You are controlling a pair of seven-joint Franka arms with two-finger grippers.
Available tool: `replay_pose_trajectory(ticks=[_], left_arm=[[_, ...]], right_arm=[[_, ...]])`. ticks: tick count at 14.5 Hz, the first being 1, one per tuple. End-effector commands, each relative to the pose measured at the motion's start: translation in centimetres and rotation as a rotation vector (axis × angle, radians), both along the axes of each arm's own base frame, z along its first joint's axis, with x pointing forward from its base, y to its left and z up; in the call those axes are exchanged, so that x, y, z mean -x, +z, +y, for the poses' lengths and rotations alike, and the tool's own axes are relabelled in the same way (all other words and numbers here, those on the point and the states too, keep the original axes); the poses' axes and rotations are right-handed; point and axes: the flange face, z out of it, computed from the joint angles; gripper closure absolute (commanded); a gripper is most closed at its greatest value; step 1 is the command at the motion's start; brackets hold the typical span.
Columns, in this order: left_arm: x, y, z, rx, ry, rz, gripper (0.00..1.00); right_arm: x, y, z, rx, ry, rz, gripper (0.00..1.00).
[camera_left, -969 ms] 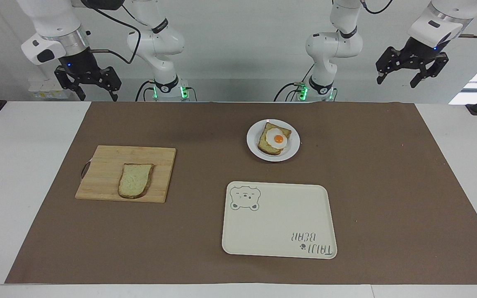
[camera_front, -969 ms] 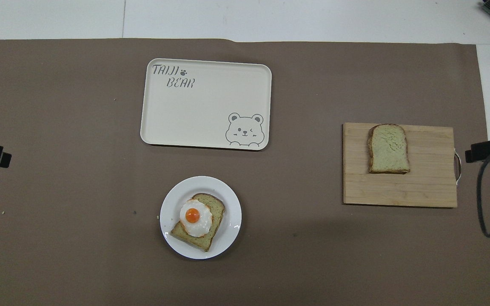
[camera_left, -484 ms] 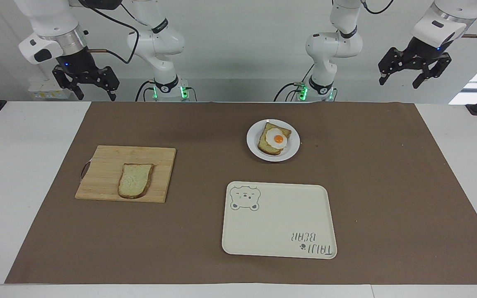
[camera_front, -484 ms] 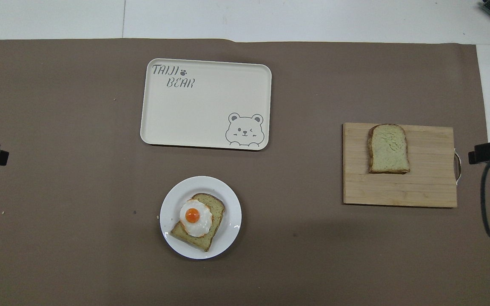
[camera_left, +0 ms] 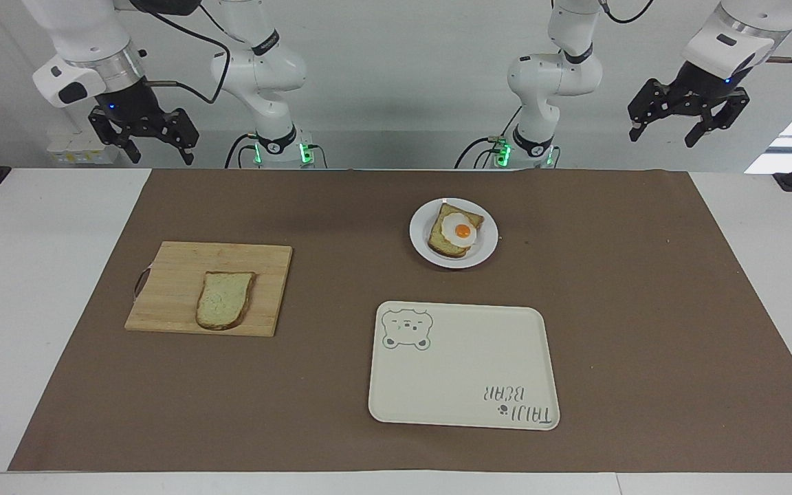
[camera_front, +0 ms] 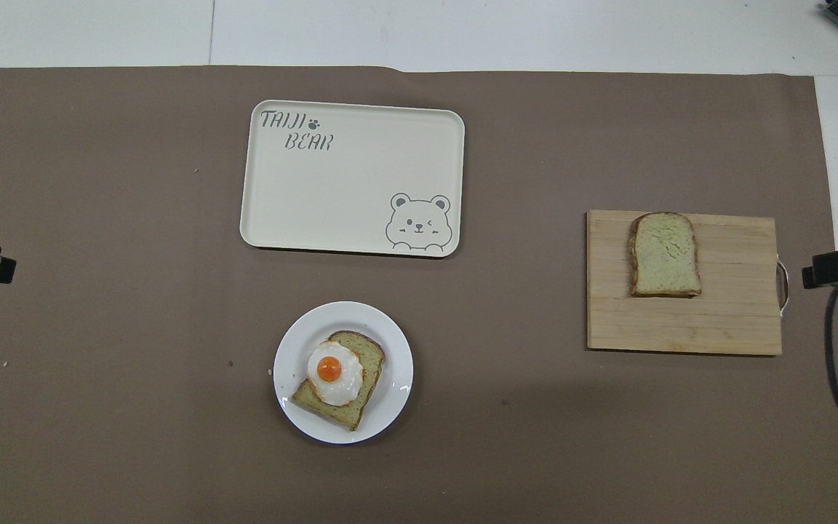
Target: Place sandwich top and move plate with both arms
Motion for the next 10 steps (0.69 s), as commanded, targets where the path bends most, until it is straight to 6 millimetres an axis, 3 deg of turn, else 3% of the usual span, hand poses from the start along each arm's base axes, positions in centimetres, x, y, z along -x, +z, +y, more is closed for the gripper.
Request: replay_pose_trajectory(ticks=[1, 10], left_arm=[[0.78, 0.10, 0.21, 0.004, -0.002, -0.003, 0.00], [0.72, 0.02, 0.21, 0.003, -0.002, -0.002, 0.00]], right_arm=[[0.67, 0.13, -0.26, 0.015, -0.004, 0.002, 0.00], [0.64, 0.27, 0.30, 0.014, 0.019, -0.007, 0.00]])
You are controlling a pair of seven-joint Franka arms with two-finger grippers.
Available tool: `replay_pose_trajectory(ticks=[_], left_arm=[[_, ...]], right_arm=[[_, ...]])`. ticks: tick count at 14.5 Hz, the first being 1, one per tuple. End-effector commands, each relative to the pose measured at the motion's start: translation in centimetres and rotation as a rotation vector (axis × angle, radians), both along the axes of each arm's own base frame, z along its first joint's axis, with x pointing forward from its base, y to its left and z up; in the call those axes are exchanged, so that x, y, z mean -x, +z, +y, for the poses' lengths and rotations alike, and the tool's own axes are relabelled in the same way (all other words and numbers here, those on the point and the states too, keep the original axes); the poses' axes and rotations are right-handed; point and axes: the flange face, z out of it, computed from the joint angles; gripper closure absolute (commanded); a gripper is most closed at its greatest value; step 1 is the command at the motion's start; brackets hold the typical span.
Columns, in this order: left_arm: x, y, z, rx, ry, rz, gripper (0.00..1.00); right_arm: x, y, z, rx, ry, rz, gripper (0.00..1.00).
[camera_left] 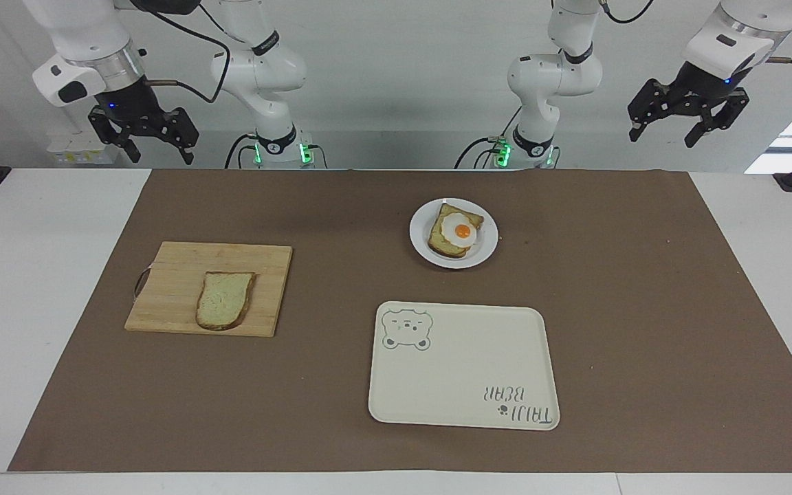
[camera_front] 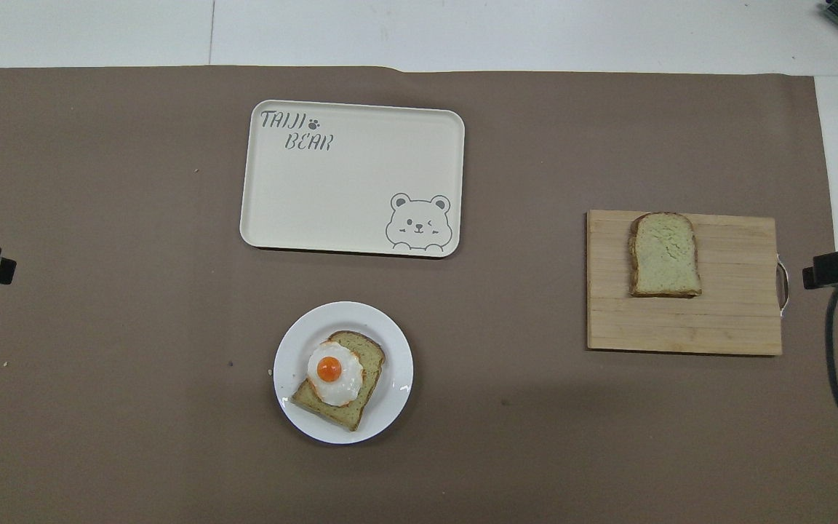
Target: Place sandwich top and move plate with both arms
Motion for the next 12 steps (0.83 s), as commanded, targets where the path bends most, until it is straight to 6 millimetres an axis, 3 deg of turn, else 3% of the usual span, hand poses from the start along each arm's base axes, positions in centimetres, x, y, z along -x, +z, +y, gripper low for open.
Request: replay_pose_trajectory(ticks=[1, 8, 12], left_arm=[[0.7, 0.0, 0.2, 0.003, -0.002, -0.002, 0.00], [0.7, 0.0, 0.2, 0.003, -0.002, -0.002, 0.00], [0.8, 0.2, 0.2, 0.004, -0.002, -0.005, 0.00]], right_arm=[[0.5, 0.1, 0.2, 0.009, 0.017, -0.007, 0.00], [-1.1, -1.1, -0.5, 0.010, 0.006, -0.082, 0.00], [-3.8, -3.7, -1.9, 0.009, -0.013, -0.112, 0.00]])
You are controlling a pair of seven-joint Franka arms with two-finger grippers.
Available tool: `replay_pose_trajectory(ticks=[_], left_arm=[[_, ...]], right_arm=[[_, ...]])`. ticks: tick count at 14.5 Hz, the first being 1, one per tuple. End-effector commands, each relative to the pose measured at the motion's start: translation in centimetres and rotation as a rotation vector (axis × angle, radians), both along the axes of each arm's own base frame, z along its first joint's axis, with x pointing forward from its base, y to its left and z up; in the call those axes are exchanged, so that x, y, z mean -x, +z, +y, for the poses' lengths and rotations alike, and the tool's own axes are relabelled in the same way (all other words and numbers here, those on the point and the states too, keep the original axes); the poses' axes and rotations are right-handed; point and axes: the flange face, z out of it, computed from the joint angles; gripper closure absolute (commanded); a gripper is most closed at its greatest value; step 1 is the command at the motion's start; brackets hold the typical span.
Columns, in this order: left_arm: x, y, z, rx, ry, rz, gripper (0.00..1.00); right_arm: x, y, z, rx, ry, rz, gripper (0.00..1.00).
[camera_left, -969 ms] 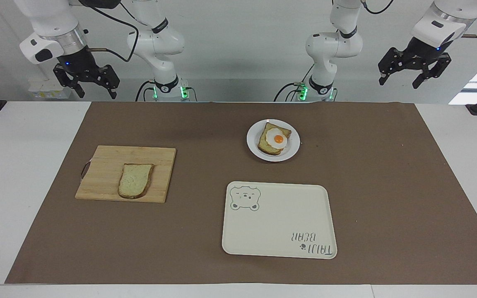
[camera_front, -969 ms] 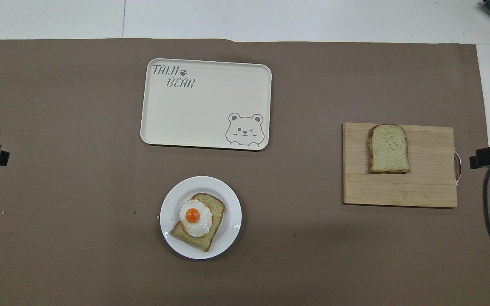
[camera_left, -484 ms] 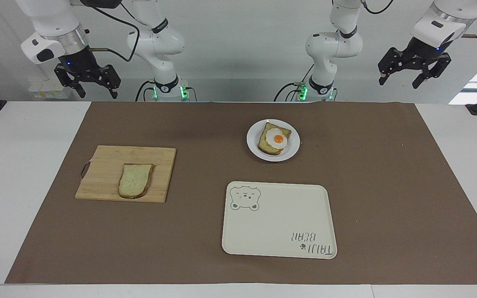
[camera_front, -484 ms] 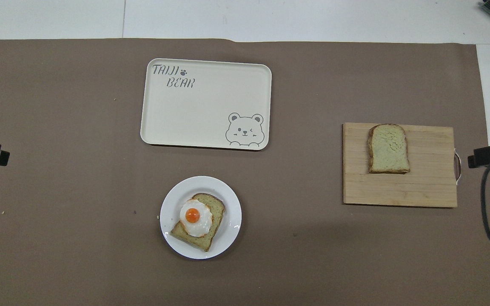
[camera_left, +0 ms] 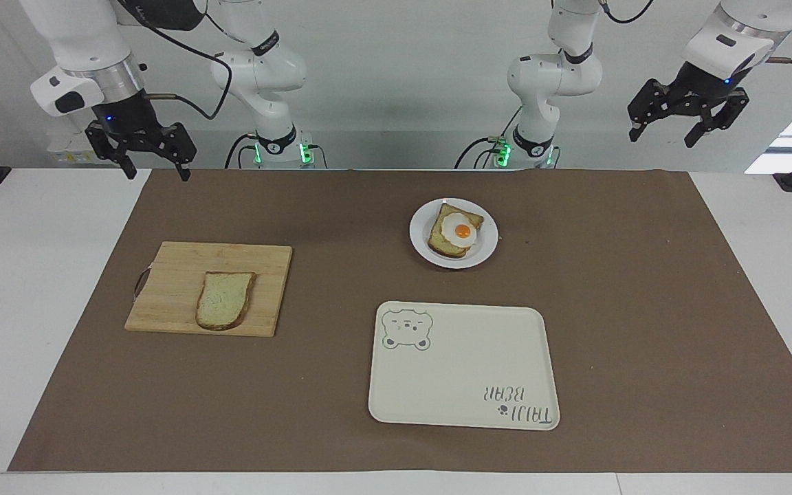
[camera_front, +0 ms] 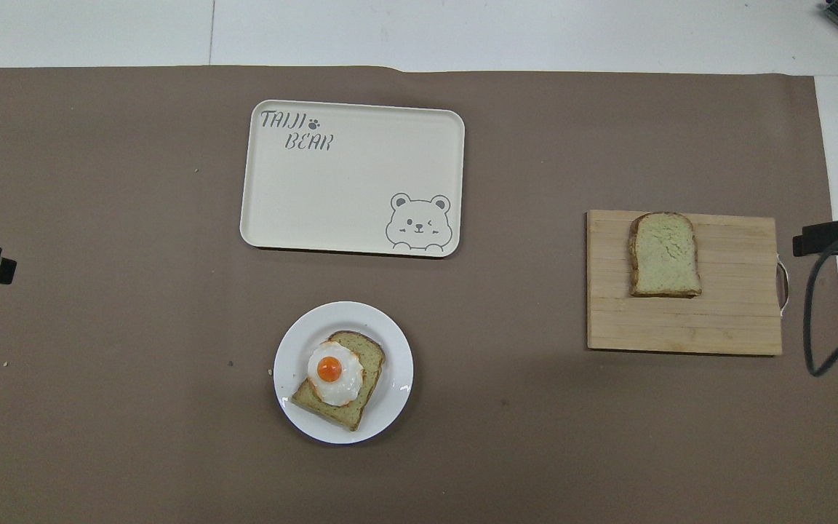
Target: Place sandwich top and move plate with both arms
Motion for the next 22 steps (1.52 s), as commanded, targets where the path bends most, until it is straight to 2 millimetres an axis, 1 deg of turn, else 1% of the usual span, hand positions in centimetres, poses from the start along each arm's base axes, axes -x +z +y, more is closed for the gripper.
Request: replay_pose_trajectory(ticks=[1, 3, 6, 7, 8, 9, 11, 13, 16, 18, 20, 21, 22], left_arm=[[0.7, 0.1, 0.2, 0.004, -0.002, -0.003, 0.00], [0.7, 0.1, 0.2, 0.004, -0.002, -0.003, 0.00], [0.7, 0.0, 0.2, 0.003, -0.002, -0.002, 0.00], [0.7, 0.1, 0.2, 0.004, -0.002, -0.003, 0.00], [0.7, 0.0, 0.2, 0.003, -0.002, -0.002, 0.00], [0.7, 0.1, 0.2, 0.004, -0.002, -0.003, 0.00], [0.7, 0.1, 0.2, 0.004, -0.002, -0.003, 0.00], [0.7, 0.0, 0.2, 0.003, -0.002, -0.002, 0.00], [0.7, 0.0, 0.2, 0.003, -0.002, -0.002, 0.00], [0.7, 0.0, 0.2, 0.003, -0.002, -0.002, 0.00], [0.7, 0.1, 0.2, 0.004, -0.002, -0.003, 0.00], [0.7, 0.0, 0.2, 0.003, -0.002, -0.002, 0.00], [0.7, 0.1, 0.2, 0.004, -0.002, -0.003, 0.00]], right_arm=[[-2.3, -3.1, -1.1, -0.018, 0.016, -0.002, 0.00], [-4.2, -5.8, -1.4, -0.051, 0.044, -0.005, 0.00], [-6.2, -10.1, -1.7, -0.103, 0.075, 0.017, 0.00], [-6.8, -12.4, -2.6, -0.121, 0.088, 0.015, 0.00], [-7.2, -14.5, -3.1, -0.126, 0.102, 0.002, 0.00], [-7.3, -16.1, -3.2, -0.122, 0.105, -0.009, 0.00], [-7.3, -18.7, -2.7, -0.117, 0.112, -0.011, 0.00], [-8.0, -21.5, -2.8, -0.126, 0.149, -0.020, 0.00], [-7.7, -25.2, -2.8, -0.151, 0.182, -0.024, 0.00], [-7.0, -27.0, -3.1, -0.153, 0.189, -0.016, 0.00], [-6.3, -28.3, -3.3, -0.200, 0.189, -0.008, 0.00], [-6.1, -29.0, -4.2, -0.220, 0.196, -0.012, 0.00], [-5.8, -29.7, -5.6, -0.233, 0.191, -0.017, 0.00]])
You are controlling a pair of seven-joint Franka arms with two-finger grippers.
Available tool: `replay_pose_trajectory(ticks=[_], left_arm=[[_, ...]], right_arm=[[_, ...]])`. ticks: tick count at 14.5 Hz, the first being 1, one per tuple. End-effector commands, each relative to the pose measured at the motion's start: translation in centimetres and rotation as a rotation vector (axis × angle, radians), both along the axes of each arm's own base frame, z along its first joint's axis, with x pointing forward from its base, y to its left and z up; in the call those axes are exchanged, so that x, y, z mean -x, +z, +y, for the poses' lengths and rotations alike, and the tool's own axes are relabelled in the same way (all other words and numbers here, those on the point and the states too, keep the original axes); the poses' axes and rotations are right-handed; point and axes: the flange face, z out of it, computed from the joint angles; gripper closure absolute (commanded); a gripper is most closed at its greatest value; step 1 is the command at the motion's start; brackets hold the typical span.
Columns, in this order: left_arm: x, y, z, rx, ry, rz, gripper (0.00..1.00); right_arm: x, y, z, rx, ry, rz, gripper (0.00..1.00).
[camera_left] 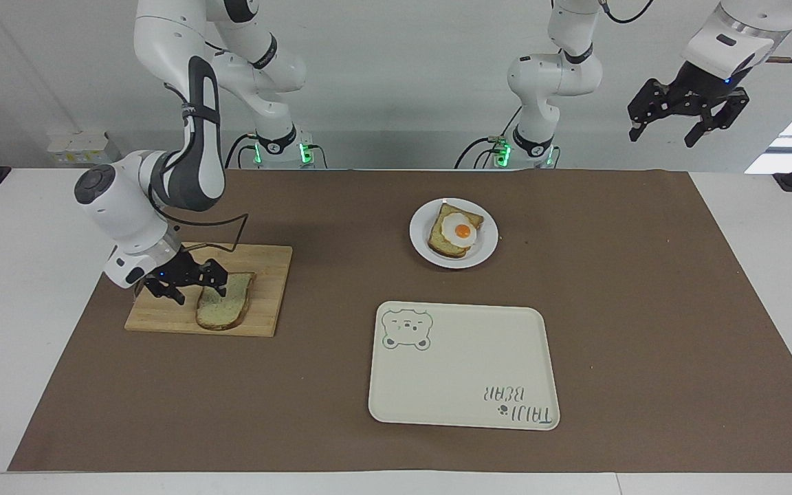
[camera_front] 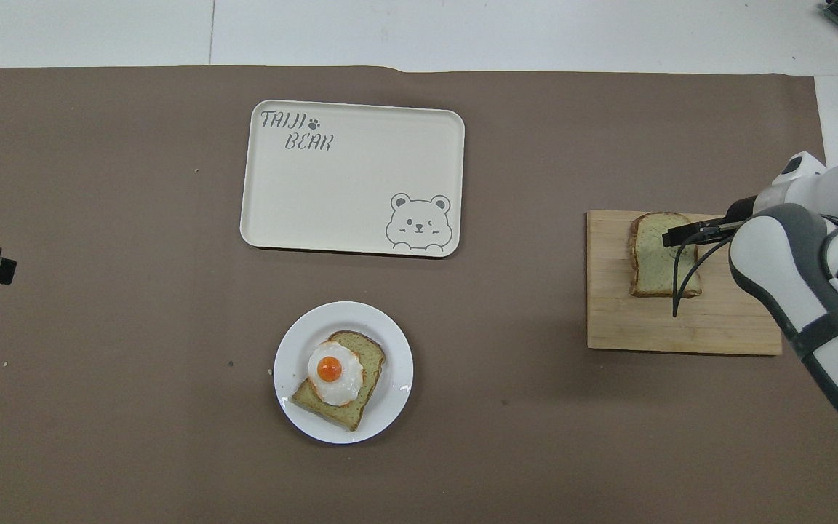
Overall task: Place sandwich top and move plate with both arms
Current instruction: 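Reach the right gripper to the bread slice and grasp its edge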
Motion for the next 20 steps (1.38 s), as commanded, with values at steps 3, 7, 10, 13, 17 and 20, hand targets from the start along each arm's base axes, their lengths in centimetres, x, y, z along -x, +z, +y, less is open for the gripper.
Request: replay_pose_trajectory(ticks=[3, 7, 10, 13, 17, 20], left_arm=[[0.7, 0.0, 0.2, 0.003, -0.002, -0.002, 0.00], [0.7, 0.0, 0.2, 0.003, -0.002, -0.002, 0.00], [0.7, 0.1, 0.2, 0.004, -0.002, -0.003, 0.00], [0.7, 0.1, 0.2, 0.004, -0.002, -0.003, 0.00], [0.7, 0.1, 0.2, 0.004, -0.002, -0.005, 0.00], [0.7, 0.1, 0.2, 0.004, -0.002, -0.003, 0.00]], right_arm=[[1.0, -1.9, -2.7, -0.041, 0.008, -0.017, 0.00], [1.7, -2.8, -2.4, -0.048, 0.004, 0.006, 0.00], [2.1, -3.1, -2.3, -0.052, -0.025, 0.024, 0.28], [2.1, -3.1, -2.2, -0.054, -0.026, 0.026, 0.90], [2.1, -3.1, -1.8, -0.056, -0.085, 0.042, 1.00], [2.0, -3.1, -1.8, -0.056, -0.091, 0.042, 1.00]])
